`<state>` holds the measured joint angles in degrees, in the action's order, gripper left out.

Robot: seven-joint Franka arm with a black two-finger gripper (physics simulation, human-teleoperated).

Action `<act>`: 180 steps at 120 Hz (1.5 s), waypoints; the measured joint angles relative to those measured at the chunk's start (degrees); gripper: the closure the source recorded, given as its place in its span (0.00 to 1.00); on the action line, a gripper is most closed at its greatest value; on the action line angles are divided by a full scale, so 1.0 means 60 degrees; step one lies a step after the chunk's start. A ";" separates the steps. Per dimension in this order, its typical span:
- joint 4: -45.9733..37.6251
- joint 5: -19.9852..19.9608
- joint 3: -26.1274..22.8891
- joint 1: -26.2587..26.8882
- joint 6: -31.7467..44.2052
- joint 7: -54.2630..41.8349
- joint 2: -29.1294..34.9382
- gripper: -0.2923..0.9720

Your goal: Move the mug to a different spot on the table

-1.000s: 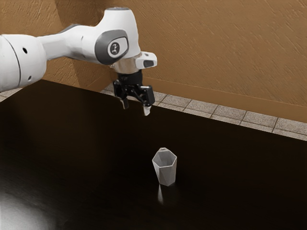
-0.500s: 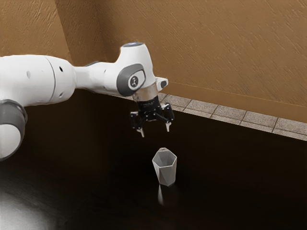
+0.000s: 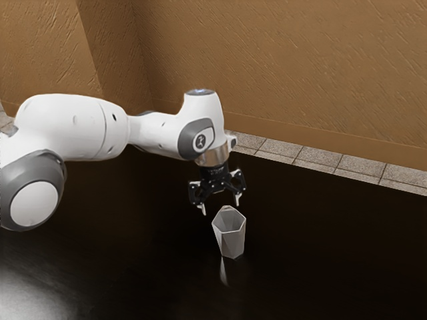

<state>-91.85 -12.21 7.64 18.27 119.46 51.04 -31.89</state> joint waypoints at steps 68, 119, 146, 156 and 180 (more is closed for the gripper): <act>0.0810 -0.0232 -0.0028 0.0167 0.0026 -0.0301 -0.0959 0.23; 0.0715 -0.0573 -0.0029 0.0138 -0.0174 -0.0407 -0.0978 0.46; 0.0713 -0.0831 -0.0032 0.0131 -0.0295 -0.0432 -0.0913 0.70; 0.0713 -0.1313 -0.0031 0.0082 -0.0547 -0.0435 -0.0771 0.72; 0.0715 -0.2655 -0.0016 -0.0321 -0.1680 -0.0433 -0.0197 0.77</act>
<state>-87.56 -28.14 7.54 16.35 109.37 48.44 -33.07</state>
